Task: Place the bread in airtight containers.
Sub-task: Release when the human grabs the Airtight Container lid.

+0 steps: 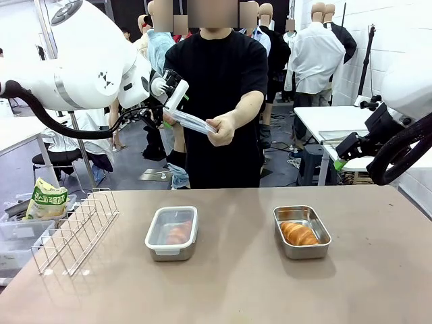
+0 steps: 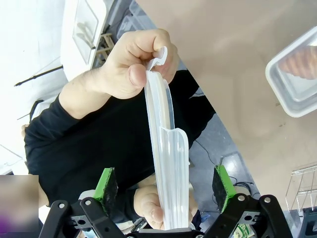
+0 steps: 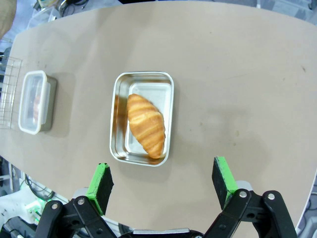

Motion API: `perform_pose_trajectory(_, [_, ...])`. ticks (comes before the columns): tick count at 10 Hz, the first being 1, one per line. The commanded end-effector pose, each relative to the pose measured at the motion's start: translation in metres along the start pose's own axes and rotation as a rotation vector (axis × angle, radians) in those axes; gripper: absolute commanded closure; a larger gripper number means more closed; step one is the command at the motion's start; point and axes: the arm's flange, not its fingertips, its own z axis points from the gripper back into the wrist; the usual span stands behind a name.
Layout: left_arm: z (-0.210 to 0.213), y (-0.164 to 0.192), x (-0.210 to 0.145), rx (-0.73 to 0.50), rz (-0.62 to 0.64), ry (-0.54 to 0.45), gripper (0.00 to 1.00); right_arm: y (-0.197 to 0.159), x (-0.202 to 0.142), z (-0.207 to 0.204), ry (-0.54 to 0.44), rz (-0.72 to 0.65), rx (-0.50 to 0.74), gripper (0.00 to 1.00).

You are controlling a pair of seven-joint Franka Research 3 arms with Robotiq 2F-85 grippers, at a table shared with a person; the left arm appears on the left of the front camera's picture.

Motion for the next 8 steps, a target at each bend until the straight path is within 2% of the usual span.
perform_pose_trajectory(1, [0.001, 0.0001, -0.001, 0.001, 0.009, 0.003, 0.0, 0.0003, 0.0001, -0.0011, 0.0, 0.0, 0.002, 0.0])
perform_pose_trajectory(8, [0.001, 0.0001, -0.001, 0.001, 0.009, 0.003, 0.0, 0.0003, 0.0001, -0.0011, 0.0, 0.0, 0.002, 0.0])
